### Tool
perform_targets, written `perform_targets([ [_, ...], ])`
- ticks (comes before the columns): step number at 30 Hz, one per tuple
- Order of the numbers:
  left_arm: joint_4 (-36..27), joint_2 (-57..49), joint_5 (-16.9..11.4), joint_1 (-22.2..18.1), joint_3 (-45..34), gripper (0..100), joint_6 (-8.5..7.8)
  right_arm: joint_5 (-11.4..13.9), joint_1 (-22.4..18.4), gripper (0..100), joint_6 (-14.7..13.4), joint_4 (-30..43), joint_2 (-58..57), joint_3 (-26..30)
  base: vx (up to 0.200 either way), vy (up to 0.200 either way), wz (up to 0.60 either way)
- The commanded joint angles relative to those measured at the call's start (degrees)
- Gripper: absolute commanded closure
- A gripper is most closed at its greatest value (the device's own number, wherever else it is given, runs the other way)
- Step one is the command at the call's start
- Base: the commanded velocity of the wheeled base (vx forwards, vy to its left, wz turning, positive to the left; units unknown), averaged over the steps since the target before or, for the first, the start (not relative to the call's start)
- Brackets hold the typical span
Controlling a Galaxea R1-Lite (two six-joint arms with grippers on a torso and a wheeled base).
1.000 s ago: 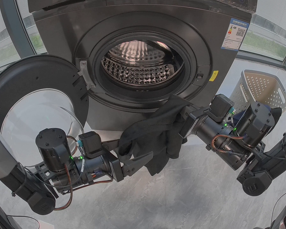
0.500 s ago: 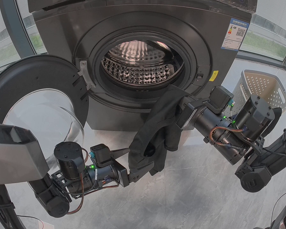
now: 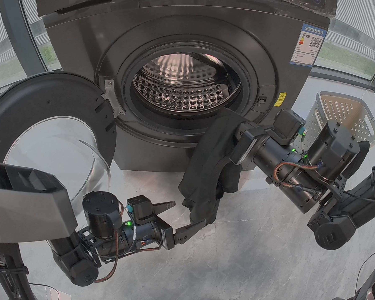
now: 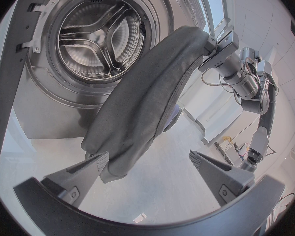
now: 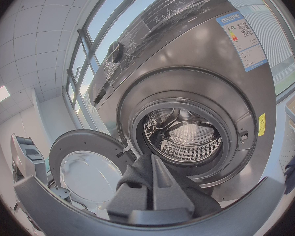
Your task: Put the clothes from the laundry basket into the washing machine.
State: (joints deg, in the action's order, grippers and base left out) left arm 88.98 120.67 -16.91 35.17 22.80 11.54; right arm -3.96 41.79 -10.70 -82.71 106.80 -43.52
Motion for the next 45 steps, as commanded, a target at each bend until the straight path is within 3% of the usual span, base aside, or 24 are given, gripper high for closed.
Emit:
perform_targets([
  [1,0.05,2.37,-0.23,0.43,1.02,0,-0.29,-0.08,0.05,100,-0.02,0.18,0.07,-0.69,0.000,0.000,0.00],
  [5,0.05,3.60,-0.76,1.39,1.46,0,-1.17,-0.17,0.05,100,-0.02,0.27,0.07,-0.78,0.000,0.000,0.00],
  [19,0.14,11.16,0.30,5.26,9.72,0,-1.61,-1.66,1.98,100,-0.02,0.54,2.80,-2.80,0.000,0.000,0.00],
  [24,0.14,15.82,4.43,4.91,15.70,0,-1.79,-1.58,1.98,100,-0.20,0.36,2.71,-2.80,0.000,0.000,0.00],
  [27,0.14,17.49,6.45,4.73,18.51,0,-2.67,-1.66,2.07,100,-0.63,0.36,2.62,-2.62,0.000,0.000,0.00],
  [28,0.05,19.07,8.47,4.56,21.15,0,-3.99,-1.66,2.16,100,-0.99,0.27,2.45,-2.53,0.000,0.000,0.00],
  [29,0.05,19.51,9.17,4.56,21.94,0,-4.16,-1.66,2.16,100,-0.99,0.27,2.45,-2.53,0.000,0.000,0.00],
  [38,0.05,20.83,14.27,4.29,26.86,0,-4.16,-2.10,2.60,100,-0.99,0.18,2.36,-2.62,0.000,0.000,0.00],
  [39,0.05,20.83,14.45,3.94,26.95,100,-4.25,-2.19,2.60,100,-0.99,0.18,2.36,-2.62,0.000,0.000,0.00],
  [45,0.14,20.57,14.71,3.15,27.92,100,-3.99,-2.19,2.33,100,-0.99,0.18,2.45,-2.36,0.000,0.000,0.00],
])
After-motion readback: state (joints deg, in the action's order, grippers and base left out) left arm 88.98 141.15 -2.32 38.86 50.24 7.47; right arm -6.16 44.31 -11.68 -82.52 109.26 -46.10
